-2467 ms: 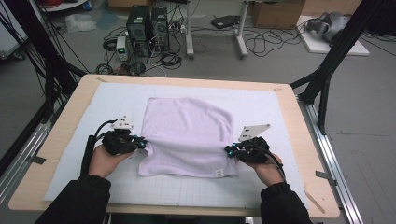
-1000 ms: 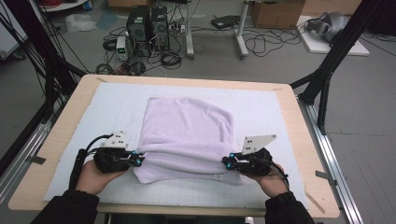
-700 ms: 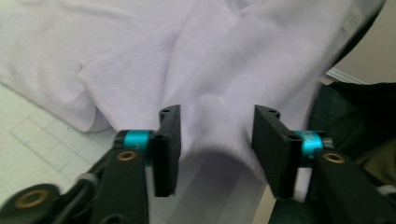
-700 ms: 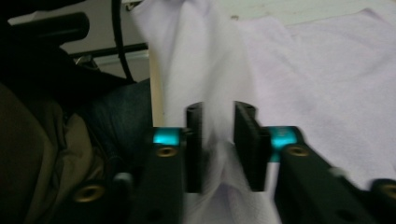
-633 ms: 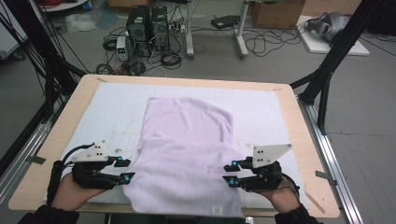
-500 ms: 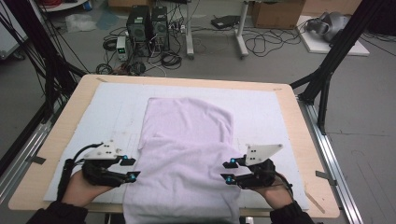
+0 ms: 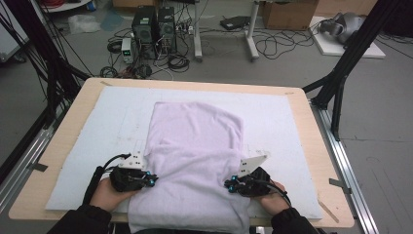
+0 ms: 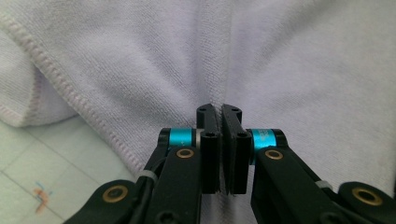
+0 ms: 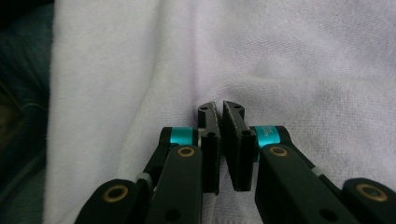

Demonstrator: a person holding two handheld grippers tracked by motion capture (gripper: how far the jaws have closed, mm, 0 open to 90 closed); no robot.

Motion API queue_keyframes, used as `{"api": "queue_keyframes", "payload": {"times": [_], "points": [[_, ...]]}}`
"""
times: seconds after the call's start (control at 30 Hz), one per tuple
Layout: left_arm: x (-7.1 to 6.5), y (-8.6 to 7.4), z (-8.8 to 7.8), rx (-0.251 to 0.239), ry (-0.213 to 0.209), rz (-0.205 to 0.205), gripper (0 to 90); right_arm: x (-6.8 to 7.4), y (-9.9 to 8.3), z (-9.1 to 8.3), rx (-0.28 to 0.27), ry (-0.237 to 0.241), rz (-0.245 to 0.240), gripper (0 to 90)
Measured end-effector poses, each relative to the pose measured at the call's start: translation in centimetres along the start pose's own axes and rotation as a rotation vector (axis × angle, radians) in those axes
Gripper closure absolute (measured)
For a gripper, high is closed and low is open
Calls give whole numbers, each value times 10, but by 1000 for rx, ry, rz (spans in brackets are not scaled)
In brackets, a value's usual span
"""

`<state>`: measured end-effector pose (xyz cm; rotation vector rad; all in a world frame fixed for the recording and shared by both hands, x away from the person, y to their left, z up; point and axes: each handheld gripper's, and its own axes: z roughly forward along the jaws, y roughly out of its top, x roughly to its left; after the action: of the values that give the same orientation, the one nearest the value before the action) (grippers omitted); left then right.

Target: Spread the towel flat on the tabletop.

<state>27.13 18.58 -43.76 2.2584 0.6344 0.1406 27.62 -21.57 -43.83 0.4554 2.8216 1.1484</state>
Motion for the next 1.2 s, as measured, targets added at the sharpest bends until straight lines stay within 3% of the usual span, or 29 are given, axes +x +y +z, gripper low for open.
{"api": "queue_keyframes", "payload": {"times": [0.17,0.23,0.27,0.33,0.4,0.47,0.57,0.7,0.8,0.87,0.93,1.07,1.2], "points": [[-15,-10,-16,-1,-19,11,864,15,-4,-10,-33,38,1,868],[-25,-15,-26,-7,-31,16,864,25,-4,-17,-43,86,-5,868],[-30,-16,-32,-15,-39,26,863,31,-4,-21,-54,89,-18,868],[-39,-17,-43,-44,-61,47,846,44,0,-33,-100,145,-41,863],[-42,-15,-50,-67,-43,57,701,52,6,-44,-140,119,-79,785],[-39,-10,-49,-80,-32,49,652,49,12,-47,-130,56,-92,700],[-29,-3,-37,-92,-8,45,621,33,14,-38,-108,10,-59,627],[-11,5,-11,-47,17,33,599,10,9,-13,-69,-20,-24,615],[-3,4,4,13,-7,25,630,2,6,1,-6,-28,-14,656],[-3,1,4,-8,13,13,748,2,5,6,13,-24,-30,721],[-3,0,2,-8,-2,-6,868,2,5,6,10,22,-23,861],[-12,-6,-5,2,0,11,882,5,3,5,2,50,-12,876],[-30,-16,-25,-15,-29,26,882,23,4,-3,-31,93,-45,876]]}}
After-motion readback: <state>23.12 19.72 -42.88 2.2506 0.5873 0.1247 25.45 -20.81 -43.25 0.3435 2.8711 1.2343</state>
